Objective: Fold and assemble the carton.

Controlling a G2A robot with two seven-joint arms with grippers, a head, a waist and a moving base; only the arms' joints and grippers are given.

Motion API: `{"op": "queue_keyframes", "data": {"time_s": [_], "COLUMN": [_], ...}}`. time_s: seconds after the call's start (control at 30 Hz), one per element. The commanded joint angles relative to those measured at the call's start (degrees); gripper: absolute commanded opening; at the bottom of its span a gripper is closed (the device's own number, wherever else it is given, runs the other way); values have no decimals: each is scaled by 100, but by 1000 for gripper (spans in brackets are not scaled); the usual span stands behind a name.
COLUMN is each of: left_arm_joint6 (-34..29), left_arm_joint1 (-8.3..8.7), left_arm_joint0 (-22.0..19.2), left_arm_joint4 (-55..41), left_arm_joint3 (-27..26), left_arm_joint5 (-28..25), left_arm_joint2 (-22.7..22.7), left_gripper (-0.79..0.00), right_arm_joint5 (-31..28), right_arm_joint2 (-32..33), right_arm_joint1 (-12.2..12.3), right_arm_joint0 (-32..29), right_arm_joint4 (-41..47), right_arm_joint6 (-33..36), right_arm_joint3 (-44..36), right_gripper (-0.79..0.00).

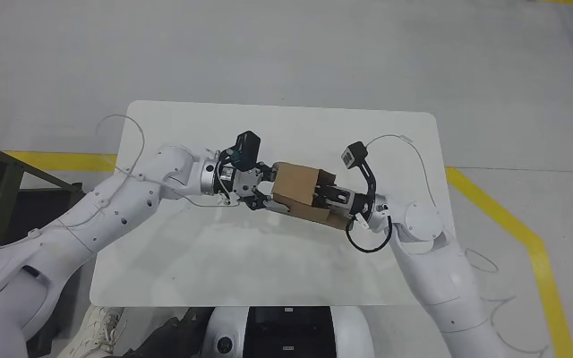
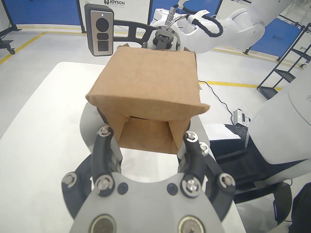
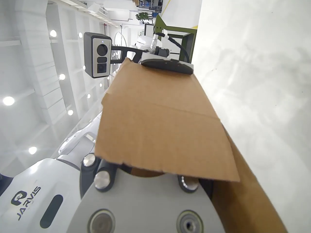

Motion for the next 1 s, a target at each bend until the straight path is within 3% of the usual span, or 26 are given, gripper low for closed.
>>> {"op": "queue_keyframes", "data": {"time_s": [0.0, 0.97], "left_arm_joint6": [53, 806], "left_arm_joint1": [-7, -50], "left_arm_joint0": [-59, -602], "left_arm_joint4": [25, 232], "left_arm_joint3": [-1, 249], "left_arm_joint5": [0, 0], "left_arm_joint2": [95, 833], "left_gripper": [-413, -413], "right_arm_joint5": [-28, -265], "right_arm_joint2": [-76, -527], "right_arm_joint1": [-7, -23], "right_arm_joint0": [7, 175], "right_arm_joint4": [41, 331], "right_arm_joint6": [-36, -283], "right_arm_joint3": [14, 227], "right_gripper": [-785, -785]}}
